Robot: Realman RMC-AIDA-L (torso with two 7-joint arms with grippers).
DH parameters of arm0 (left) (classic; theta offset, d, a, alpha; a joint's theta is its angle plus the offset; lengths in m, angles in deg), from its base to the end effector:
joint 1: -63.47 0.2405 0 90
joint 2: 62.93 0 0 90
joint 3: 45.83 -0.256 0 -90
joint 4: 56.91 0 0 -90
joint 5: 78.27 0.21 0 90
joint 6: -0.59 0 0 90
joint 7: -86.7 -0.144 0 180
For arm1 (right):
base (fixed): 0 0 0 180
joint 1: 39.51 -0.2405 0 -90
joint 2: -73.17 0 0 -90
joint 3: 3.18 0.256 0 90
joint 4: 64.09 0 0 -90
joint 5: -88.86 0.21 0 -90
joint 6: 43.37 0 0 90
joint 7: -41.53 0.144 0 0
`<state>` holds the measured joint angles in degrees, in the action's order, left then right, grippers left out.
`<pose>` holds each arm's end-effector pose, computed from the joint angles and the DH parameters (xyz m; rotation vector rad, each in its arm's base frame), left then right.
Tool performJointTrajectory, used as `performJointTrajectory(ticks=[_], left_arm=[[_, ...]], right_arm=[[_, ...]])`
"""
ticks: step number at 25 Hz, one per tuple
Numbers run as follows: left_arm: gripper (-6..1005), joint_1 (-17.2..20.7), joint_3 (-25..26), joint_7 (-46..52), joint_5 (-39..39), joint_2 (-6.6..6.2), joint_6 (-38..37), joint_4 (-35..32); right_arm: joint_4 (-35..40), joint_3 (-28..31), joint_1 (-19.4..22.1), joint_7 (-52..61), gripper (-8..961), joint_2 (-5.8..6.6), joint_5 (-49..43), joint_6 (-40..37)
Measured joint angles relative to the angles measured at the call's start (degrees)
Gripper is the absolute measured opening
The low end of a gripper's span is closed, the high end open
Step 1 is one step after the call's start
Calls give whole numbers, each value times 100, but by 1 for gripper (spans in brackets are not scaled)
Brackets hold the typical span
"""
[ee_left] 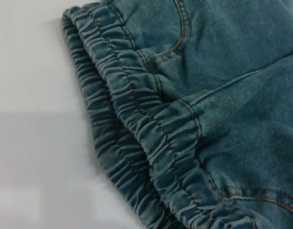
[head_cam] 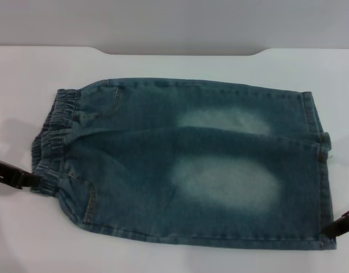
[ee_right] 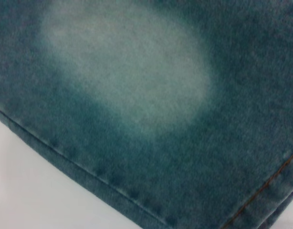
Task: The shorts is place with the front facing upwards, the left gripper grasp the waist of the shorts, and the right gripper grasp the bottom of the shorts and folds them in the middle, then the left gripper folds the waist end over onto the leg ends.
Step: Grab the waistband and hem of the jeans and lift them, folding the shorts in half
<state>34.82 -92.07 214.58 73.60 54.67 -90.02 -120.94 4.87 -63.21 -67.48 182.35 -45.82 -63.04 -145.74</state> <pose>-0.3078 0.3302 0.0641 -2.3998 -1.3347 0.2688 0.2732 0.3029 0.0325 -2.5109 1.5037 -0.5266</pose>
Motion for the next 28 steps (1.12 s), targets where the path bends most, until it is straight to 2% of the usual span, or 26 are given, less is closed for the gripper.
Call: performJointTrajectory(ticks=[8, 28], left_arm=[[30, -29, 8, 1, 1, 0, 0, -3], [30, -51, 1, 9, 1, 0, 32, 51]], right_arm=[[-132, -40, -16, 10, 160, -1, 3, 8], [160, -28, 56, 84, 154, 16, 2, -213]])
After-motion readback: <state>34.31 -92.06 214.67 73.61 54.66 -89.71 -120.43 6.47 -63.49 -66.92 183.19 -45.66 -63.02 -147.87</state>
